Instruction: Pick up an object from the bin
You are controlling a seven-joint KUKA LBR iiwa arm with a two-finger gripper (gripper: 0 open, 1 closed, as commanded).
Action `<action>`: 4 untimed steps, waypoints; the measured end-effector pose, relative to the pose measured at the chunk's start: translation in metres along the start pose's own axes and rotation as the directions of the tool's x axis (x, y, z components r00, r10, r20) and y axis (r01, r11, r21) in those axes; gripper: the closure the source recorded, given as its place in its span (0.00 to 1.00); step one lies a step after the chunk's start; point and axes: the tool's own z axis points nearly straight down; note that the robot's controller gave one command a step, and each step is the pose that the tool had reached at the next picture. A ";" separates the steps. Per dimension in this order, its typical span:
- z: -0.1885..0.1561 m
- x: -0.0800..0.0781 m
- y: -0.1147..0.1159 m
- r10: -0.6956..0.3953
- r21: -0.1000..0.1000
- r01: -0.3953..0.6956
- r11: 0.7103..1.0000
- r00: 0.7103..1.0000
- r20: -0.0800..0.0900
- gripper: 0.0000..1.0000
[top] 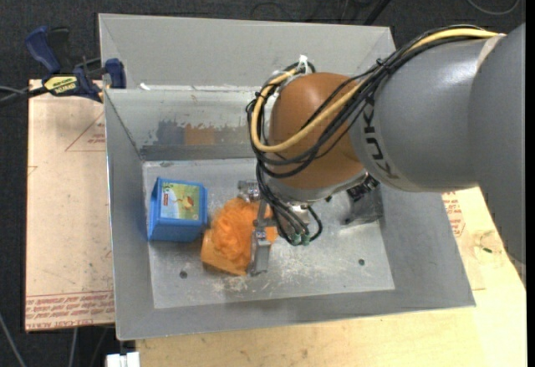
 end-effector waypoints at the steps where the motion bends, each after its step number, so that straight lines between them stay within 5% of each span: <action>1: -0.004 -0.002 -0.001 0.003 -0.001 -0.003 1.000 1.000 0.008 0.00; 3: 0.086 -0.006 0.007 -0.001 -0.005 0.001 1.000 1.000 0.012 0.00; 4: 0.085 -0.010 0.016 0.000 -0.007 0.000 1.000 1.000 0.017 0.00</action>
Offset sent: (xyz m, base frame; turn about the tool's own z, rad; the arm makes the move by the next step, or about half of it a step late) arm 0.0045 0.0022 -0.0886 0.0195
